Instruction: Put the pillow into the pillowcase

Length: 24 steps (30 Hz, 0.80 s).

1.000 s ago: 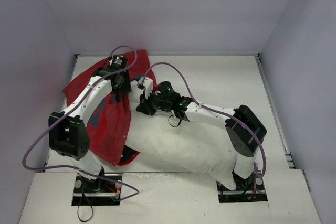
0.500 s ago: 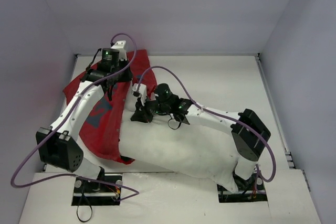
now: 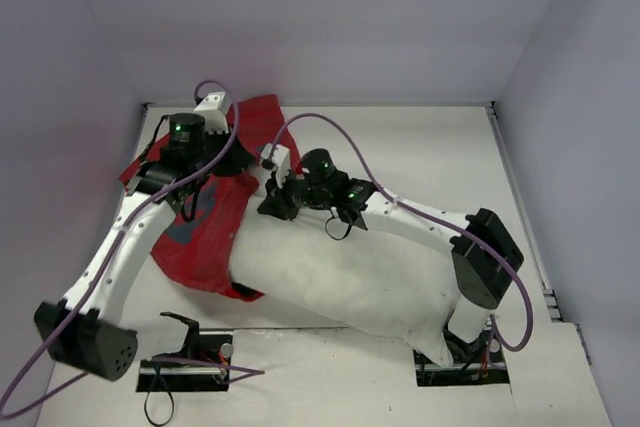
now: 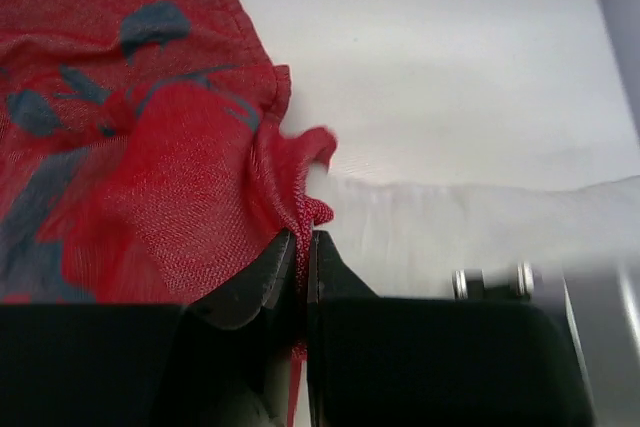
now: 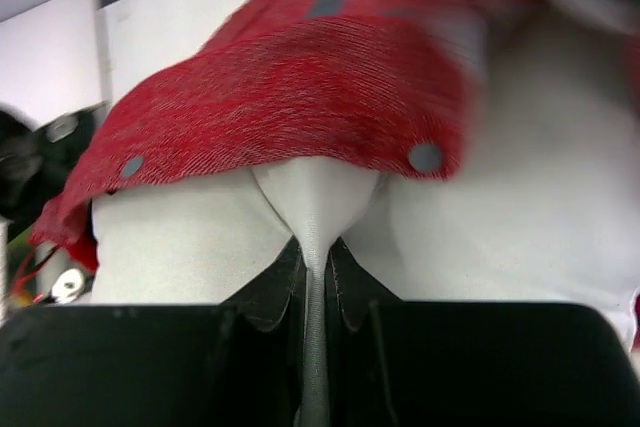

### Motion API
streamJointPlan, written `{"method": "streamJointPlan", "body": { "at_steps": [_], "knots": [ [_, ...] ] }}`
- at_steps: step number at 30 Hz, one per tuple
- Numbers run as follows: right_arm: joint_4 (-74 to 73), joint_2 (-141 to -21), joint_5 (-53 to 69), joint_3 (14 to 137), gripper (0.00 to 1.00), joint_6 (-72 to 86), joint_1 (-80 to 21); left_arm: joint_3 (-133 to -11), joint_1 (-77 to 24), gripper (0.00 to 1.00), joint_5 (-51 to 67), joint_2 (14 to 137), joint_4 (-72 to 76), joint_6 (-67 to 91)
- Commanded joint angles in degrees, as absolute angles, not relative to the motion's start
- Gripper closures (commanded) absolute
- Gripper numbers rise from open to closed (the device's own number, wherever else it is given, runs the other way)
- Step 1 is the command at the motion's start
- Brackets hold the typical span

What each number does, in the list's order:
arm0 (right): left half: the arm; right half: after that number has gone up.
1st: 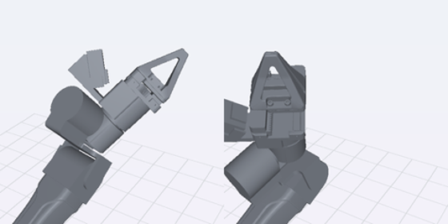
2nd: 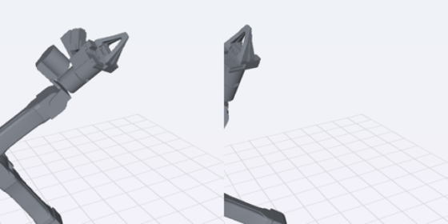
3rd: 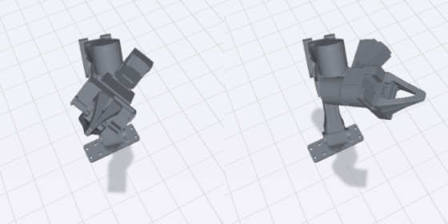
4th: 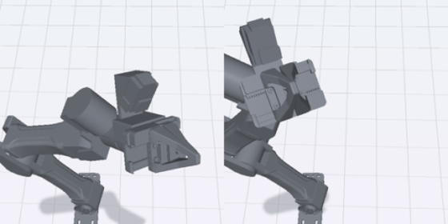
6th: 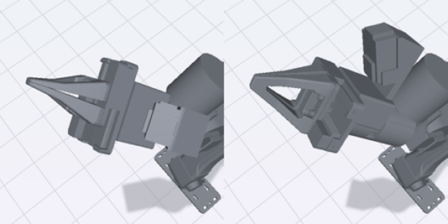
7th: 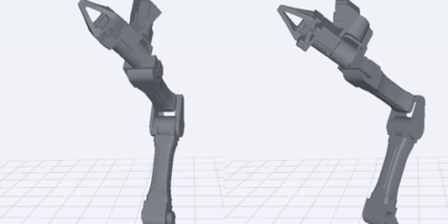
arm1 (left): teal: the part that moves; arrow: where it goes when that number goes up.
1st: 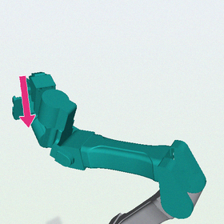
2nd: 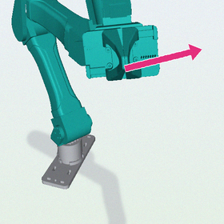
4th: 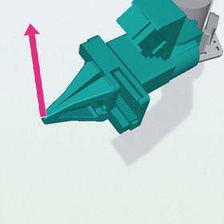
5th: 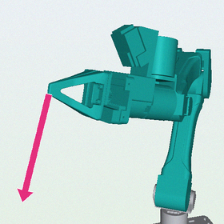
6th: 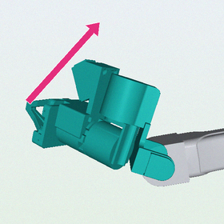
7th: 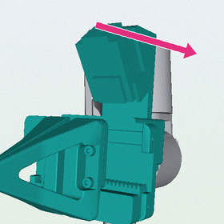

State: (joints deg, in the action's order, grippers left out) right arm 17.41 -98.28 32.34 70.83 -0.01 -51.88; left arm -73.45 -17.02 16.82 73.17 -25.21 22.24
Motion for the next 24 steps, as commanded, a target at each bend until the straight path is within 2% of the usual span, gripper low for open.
{"method": "streamJointPlan", "body": {
  "at_steps": [1,6,11,15,17,22,24],
  "knots": [
    [21.8,-91.4,23.1,73.9,1.00,0.0,-45.7,-75.4,-17.7,1.00,16.0,63.6,-26.1,27.2],
    [21.9,-89.9,14.7,77.3,1.00,-0.7,-42.9,-74.1,-21.8,1.00,17.8,57.9,-28.5,32.5],
    [21.9,-91.1,13.2,79.6,1.00,0.0,-42.8,-74.8,-32.4,1.00,16.1,59.5,-29.4,35.9],
    [22.0,-93.3,12.4,78.3,1.00,1.8,-42.9,-77.0,-34.7,1.00,18.1,62.6,-29.4,38.8],
    [22.0,-92.7,13.4,77.5,1.00,2.3,-43.2,-80.8,-35.2,1.00,18.9,64.5,-30.9,38.7],
    [21.8,-87.3,13.5,74.8,1.00,2.0,-45.0,-91.2,-34.3,1.00,5.4,66.8,-39.1,33.1],
    [21.0,-84.5,14.1,75.0,1.00,1.7,-46.1,-101.0,-34.0,1.00,3.6,71.1,-43.8,30.6]
  ]
}}
